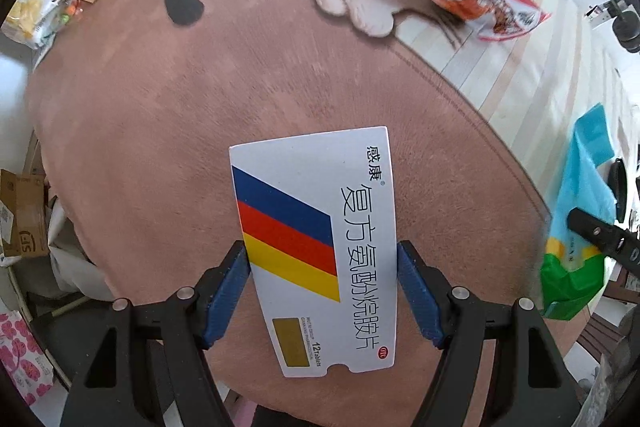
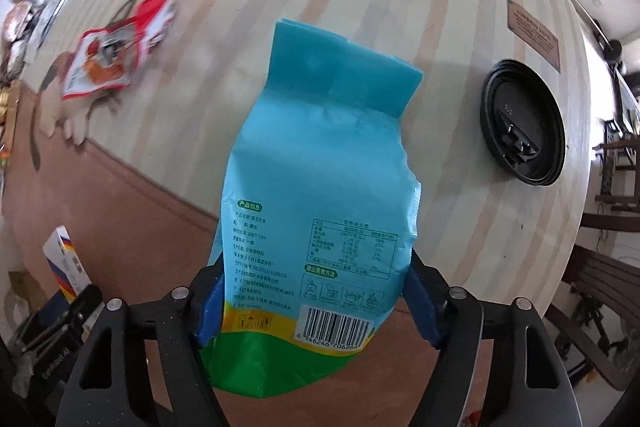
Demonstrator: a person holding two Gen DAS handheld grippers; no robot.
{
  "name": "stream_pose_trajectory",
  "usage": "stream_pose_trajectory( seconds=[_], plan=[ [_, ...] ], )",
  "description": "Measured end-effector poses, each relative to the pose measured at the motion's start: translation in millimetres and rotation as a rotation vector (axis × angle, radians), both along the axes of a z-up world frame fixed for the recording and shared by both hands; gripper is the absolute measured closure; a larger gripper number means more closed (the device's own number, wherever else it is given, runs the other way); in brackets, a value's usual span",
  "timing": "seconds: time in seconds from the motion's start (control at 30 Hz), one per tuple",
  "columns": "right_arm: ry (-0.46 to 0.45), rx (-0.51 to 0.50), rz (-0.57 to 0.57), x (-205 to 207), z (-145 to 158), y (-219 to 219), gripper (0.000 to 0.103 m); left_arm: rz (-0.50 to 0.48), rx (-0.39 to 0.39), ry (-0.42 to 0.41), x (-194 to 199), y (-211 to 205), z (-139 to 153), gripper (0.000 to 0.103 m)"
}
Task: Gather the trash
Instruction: 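Carry the medicine box and blue snack bag over the trash bin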
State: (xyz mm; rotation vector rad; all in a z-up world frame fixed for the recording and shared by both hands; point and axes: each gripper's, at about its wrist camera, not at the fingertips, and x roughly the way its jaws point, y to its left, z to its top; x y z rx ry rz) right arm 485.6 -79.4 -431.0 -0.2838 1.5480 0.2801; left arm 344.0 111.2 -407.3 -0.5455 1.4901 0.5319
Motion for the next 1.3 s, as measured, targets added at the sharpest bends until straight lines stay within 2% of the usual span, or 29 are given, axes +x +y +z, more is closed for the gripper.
stream_pose_trajectory(
  seconds=[0.17, 0.4, 0.47, 0.63, 0.8, 0.93, 1.03, 1.13, 1.3],
  plan=[
    [-0.031, 0.034, 0.056, -23.6, 17.7, 15.5, 0.027, 0.008, 0.023, -0.052, -12.9, 2.1, 27.4, 0.032],
    [-0.053, 0.103, 0.123, -67.1, 51.0, 42.8, 0.028, 0.033, 0.063, -0.144, -65.3, 2.2, 82.1, 0.032],
    [-0.057, 0.126, 0.145, -78.1, 63.7, 52.1, 0.028, 0.046, 0.071, -0.166, -81.4, 16.9, 92.3, 0.032],
    [-0.070, 0.180, 0.215, -126.1, 109.4, 77.6, 0.028, 0.109, 0.083, -0.226, -146.4, 40.1, 114.7, 0.032],
    [-0.067, 0.225, 0.312, -203.6, 131.3, 110.3, 0.028, 0.188, 0.091, -0.268, -229.3, 57.6, 129.2, 0.032],
    [-0.052, 0.223, 0.405, -266.0, 127.6, 136.0, 0.028, 0.256, 0.083, -0.268, -298.0, 68.5, 123.0, 0.032],
    [-0.031, 0.200, 0.492, -317.3, 110.3, 155.5, 0.028, 0.311, 0.079, -0.240, -350.2, 76.4, 106.0, 0.032],
    [0.008, 0.161, 0.579, -364.5, 76.8, 173.3, 0.028, 0.383, 0.046, -0.189, -394.6, 84.9, 73.6, 0.032],
    [0.097, 0.078, 0.682, -421.5, -5.4, 199.4, 0.028, 0.498, -0.043, -0.129, -449.1, 97.0, 3.7, 0.032]
  ],
)
